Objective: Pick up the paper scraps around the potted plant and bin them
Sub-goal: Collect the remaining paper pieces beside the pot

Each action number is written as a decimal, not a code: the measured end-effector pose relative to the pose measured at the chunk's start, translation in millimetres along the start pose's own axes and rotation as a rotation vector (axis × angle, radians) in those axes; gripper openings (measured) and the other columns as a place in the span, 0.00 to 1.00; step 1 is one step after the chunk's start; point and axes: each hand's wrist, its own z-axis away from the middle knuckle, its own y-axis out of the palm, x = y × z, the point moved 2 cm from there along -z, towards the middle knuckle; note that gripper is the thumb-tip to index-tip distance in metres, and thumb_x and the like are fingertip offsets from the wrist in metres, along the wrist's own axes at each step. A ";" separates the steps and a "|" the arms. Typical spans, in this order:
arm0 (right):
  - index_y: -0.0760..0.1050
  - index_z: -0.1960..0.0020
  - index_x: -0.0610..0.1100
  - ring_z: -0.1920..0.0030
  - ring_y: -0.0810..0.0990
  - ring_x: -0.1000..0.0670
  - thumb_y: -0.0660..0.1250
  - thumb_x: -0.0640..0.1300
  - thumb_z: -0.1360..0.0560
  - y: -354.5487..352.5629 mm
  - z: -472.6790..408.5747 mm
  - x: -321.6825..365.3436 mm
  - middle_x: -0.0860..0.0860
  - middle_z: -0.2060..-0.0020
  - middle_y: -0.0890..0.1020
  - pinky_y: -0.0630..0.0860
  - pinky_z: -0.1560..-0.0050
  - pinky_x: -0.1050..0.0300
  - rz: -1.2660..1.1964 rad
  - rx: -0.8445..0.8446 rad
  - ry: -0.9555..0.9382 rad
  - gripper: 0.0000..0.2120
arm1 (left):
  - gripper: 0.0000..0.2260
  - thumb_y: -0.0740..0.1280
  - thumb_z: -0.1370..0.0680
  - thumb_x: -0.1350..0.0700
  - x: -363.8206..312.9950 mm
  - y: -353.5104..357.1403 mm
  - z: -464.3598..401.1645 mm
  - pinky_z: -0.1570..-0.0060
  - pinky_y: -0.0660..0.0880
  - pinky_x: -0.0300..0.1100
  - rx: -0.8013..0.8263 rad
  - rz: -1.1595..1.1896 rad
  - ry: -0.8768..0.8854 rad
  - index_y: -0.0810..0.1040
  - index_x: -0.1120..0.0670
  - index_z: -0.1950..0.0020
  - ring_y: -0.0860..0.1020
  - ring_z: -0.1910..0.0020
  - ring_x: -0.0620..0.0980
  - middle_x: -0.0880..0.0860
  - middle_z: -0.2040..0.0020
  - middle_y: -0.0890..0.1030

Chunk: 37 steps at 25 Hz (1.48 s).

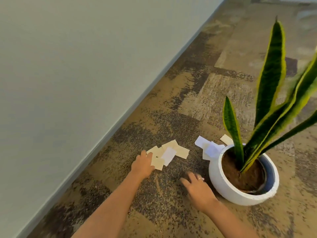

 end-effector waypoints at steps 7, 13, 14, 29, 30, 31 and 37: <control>0.49 0.23 0.55 0.24 0.44 0.34 0.64 0.32 0.25 37.9 -16.4 -7.2 0.47 0.23 0.40 0.67 0.31 0.39 -0.027 0.187 0.129 0.39 | 0.33 0.69 0.25 0.48 6.5 11.0 -30.5 0.38 0.71 0.56 0.028 0.012 0.032 0.58 0.54 0.26 0.64 0.32 0.59 0.57 0.29 0.61; 0.55 0.27 0.54 0.28 0.53 0.33 0.67 0.37 0.26 31.2 -28.1 -4.0 0.45 0.25 0.49 0.68 0.34 0.38 0.021 0.159 0.155 0.34 | 0.36 0.72 0.28 0.48 7.1 20.6 -41.5 0.36 0.67 0.55 0.053 0.059 -0.007 0.57 0.56 0.27 0.63 0.32 0.60 0.58 0.31 0.65; 0.57 0.28 0.52 0.28 0.55 0.33 0.66 0.36 0.26 28.4 -30.1 -2.3 0.43 0.27 0.52 0.68 0.34 0.38 0.036 0.152 0.161 0.32 | 0.33 0.72 0.28 0.49 7.6 21.4 -41.8 0.37 0.67 0.55 0.056 0.089 -0.009 0.60 0.55 0.29 0.65 0.33 0.59 0.57 0.32 0.68; 0.59 0.29 0.50 0.28 0.51 0.35 0.65 0.31 0.27 10.9 -35.8 -5.5 0.43 0.26 0.49 0.73 0.38 0.45 -0.049 0.198 0.113 0.32 | 0.29 0.73 0.29 0.52 -6.4 22.1 -38.2 0.40 0.71 0.54 0.032 0.313 -0.090 0.62 0.54 0.33 0.66 0.35 0.61 0.58 0.35 0.67; 0.59 0.28 0.50 0.28 0.51 0.35 0.65 0.31 0.27 10.4 -35.2 -7.1 0.43 0.26 0.49 0.73 0.37 0.45 -0.054 0.198 0.108 0.32 | 0.31 0.74 0.29 0.52 -8.5 23.1 -37.5 0.40 0.71 0.54 0.030 0.308 -0.123 0.62 0.55 0.33 0.67 0.35 0.61 0.58 0.35 0.69; 0.59 0.28 0.51 0.27 0.51 0.36 0.65 0.31 0.27 10.2 -34.4 -8.4 0.44 0.26 0.49 0.73 0.37 0.45 -0.063 0.197 0.104 0.33 | 0.30 0.74 0.29 0.51 -9.4 24.4 -36.6 0.41 0.72 0.54 0.029 0.300 -0.147 0.63 0.56 0.34 0.68 0.36 0.61 0.58 0.36 0.72; 0.59 0.28 0.53 0.27 0.50 0.35 0.64 0.29 0.28 13.9 -31.6 -10.1 0.44 0.25 0.48 0.74 0.38 0.47 -0.071 0.182 0.102 0.35 | 0.17 0.69 0.25 0.53 3.0 33.9 -22.9 0.44 0.76 0.48 0.078 0.435 -0.128 0.77 0.56 0.37 0.78 0.41 0.55 0.55 0.39 0.80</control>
